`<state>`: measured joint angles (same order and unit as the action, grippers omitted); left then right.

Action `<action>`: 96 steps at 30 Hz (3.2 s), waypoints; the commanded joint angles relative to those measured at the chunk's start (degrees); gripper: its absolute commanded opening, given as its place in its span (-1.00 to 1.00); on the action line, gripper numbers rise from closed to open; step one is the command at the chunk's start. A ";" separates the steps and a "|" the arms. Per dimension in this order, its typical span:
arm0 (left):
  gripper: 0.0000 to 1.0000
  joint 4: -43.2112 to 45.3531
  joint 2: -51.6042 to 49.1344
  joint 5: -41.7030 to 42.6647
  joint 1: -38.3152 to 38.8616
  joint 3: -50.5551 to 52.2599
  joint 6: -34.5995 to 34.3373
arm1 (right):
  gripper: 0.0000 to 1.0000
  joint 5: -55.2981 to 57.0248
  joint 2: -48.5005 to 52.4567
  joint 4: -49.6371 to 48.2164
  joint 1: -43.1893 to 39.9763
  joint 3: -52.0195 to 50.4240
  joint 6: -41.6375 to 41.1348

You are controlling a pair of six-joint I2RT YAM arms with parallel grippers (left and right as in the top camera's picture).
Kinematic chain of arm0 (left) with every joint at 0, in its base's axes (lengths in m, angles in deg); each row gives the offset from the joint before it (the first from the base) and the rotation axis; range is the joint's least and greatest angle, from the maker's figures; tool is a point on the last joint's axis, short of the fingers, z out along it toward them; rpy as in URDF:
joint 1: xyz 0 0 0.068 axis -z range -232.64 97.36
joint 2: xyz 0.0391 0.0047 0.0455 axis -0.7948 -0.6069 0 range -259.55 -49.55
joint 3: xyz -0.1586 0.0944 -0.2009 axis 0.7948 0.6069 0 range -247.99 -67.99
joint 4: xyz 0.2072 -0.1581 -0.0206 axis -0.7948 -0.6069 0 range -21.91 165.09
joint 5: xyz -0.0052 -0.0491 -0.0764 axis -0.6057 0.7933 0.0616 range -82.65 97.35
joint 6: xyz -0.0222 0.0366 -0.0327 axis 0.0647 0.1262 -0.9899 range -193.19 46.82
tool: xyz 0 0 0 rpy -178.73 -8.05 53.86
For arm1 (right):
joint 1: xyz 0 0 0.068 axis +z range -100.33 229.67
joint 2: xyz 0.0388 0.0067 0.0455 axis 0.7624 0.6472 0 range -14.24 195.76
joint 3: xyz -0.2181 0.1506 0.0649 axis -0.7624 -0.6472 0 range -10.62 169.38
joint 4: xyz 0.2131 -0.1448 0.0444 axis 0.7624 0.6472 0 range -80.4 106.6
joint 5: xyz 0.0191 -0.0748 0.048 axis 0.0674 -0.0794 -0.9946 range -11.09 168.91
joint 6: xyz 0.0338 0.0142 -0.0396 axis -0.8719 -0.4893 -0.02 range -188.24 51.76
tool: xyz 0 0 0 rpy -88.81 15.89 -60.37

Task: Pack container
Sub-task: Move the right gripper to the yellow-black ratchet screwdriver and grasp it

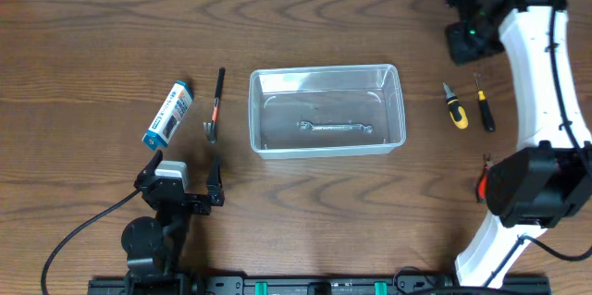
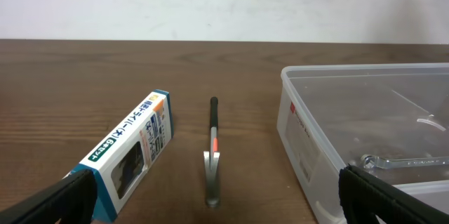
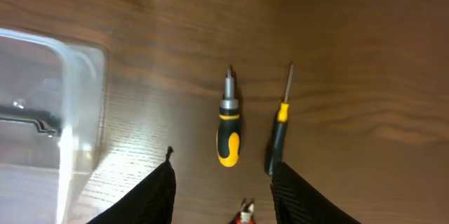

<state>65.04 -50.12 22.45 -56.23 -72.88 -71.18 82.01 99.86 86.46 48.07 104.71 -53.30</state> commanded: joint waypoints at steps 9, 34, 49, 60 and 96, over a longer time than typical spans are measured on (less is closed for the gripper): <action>0.96 -0.35 0.35 0.76 -0.20 0.72 0.98 | 0.09 -6.34 0.17 -11.23 -5.57 -19.54 2.29; 0.96 -0.35 0.35 0.76 -0.20 0.72 0.98 | 0.00 1.66 0.39 -23.78 -5.62 -32.79 3.54; 0.96 -0.35 0.35 0.76 -0.20 0.72 0.98 | -0.03 2.71 0.39 -30.75 -5.62 -38.73 3.52; 0.96 -0.35 0.35 0.76 -0.20 0.72 0.98 | -0.04 2.71 0.39 -33.66 -5.60 -39.36 3.06; 0.96 -0.35 0.35 0.76 -0.20 0.72 0.98 | -0.97 2.69 1.16 -30.34 -5.22 -35.85 1.16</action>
<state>65.04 -50.12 22.45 -56.23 -72.88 -71.18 84.15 101.61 55.22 42.78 66.44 -51.20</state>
